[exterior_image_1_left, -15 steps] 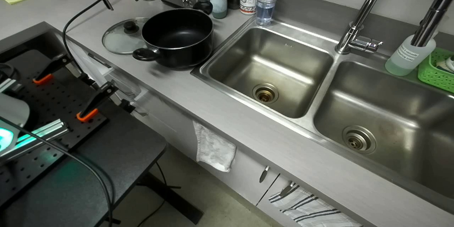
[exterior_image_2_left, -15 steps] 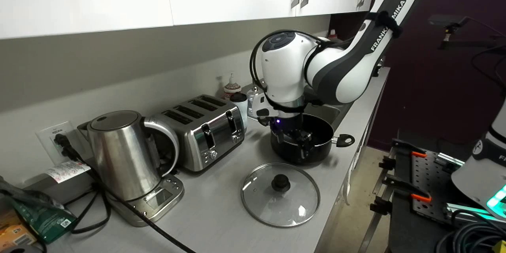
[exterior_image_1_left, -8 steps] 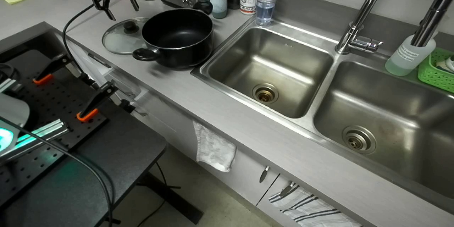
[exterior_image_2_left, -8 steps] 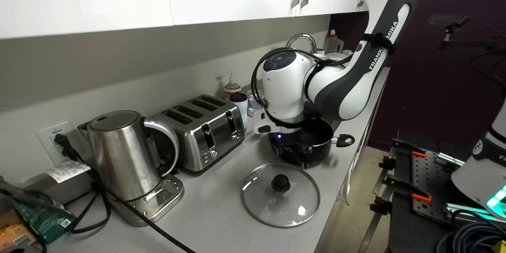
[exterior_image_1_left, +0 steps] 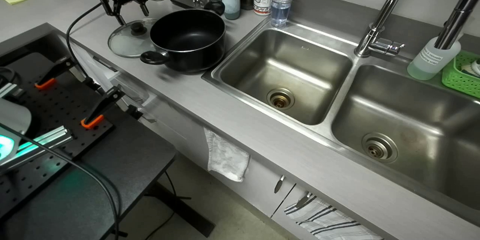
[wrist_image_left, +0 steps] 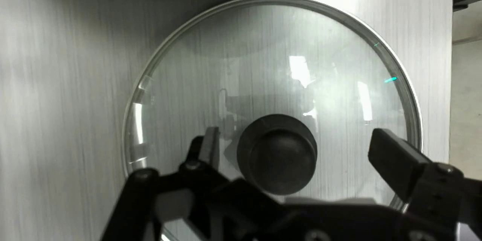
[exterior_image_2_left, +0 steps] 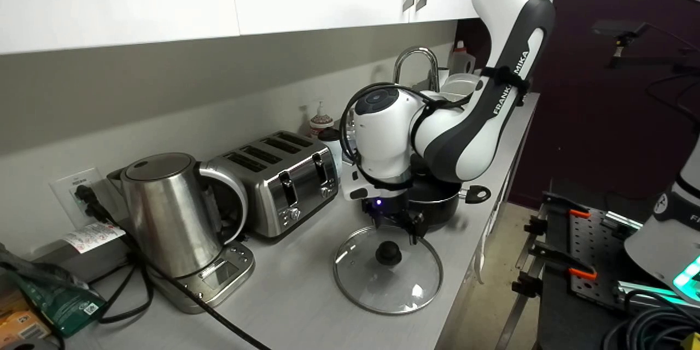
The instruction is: Place the lid on the pot
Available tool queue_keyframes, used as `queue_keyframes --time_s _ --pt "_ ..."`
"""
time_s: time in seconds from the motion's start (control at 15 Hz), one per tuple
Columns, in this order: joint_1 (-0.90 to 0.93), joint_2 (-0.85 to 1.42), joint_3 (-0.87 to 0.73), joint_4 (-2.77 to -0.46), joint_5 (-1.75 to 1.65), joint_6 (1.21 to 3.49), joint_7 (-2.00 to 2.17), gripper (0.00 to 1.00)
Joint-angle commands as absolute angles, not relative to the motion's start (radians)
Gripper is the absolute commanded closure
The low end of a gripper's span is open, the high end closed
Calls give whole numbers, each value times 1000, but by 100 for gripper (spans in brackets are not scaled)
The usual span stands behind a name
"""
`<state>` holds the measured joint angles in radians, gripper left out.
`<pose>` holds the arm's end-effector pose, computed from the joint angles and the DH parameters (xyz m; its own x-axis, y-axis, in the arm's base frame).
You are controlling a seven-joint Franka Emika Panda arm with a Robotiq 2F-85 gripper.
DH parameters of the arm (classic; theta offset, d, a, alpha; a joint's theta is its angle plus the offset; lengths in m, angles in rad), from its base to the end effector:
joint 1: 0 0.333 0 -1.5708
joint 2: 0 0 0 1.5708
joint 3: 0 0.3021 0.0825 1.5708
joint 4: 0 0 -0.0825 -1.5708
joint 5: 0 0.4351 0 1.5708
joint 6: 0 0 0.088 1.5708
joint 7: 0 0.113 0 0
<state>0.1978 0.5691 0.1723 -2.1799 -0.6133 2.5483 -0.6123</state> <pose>0.4967 0.2116 0.0490 0.0630 0.9653 -0.2535 0.9979 -0.0646 0.0019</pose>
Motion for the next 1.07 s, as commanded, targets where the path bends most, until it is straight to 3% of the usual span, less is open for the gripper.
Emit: queue_keyframes --time_s 0.0,0.6,0.67,0.73,1.0 --pt "195 618 180 -2137 -628 2569 -654 0" --pt "198 673 185 -2102 -623 2566 -708 0" --pt "196 676 185 -2101 -622 2567 -712 7" --pt "195 677 187 -2100 -620 2567 -717 26" --pt "195 677 187 -2097 -619 2568 -724 55"
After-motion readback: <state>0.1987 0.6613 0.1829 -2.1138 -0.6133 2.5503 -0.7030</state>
